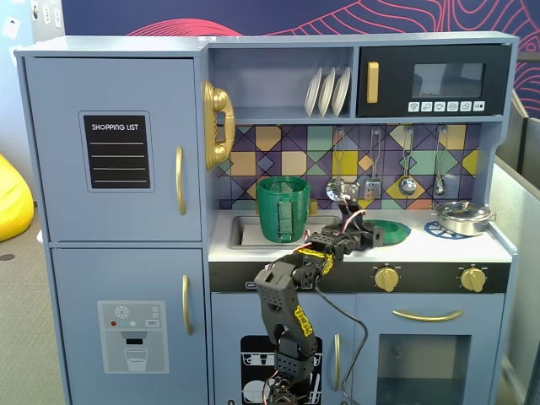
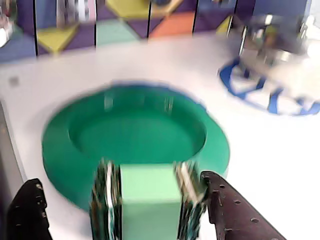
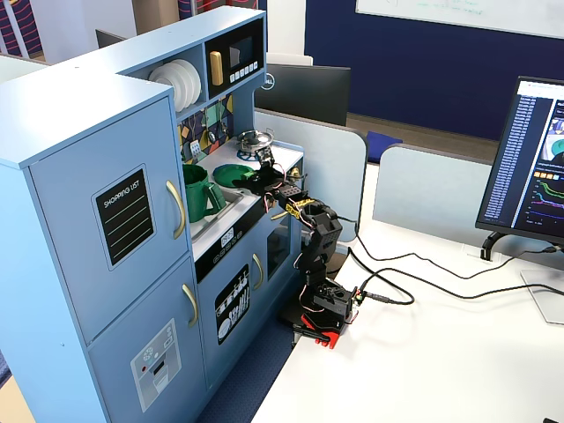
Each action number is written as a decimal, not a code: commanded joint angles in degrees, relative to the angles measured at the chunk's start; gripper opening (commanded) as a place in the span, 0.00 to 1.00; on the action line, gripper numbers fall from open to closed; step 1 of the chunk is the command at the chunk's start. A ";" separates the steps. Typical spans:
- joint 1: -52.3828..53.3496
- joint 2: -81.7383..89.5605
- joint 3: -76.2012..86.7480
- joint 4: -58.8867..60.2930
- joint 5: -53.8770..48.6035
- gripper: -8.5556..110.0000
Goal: Take off the lid from the green recipient and place it on the counter
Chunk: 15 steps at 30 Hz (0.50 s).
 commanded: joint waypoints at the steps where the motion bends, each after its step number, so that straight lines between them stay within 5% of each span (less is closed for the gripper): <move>1: -1.67 9.32 -4.13 0.70 0.18 0.37; 9: -8.17 31.99 5.98 12.92 -2.64 0.34; 15: -15.21 48.08 16.00 34.63 -2.64 0.32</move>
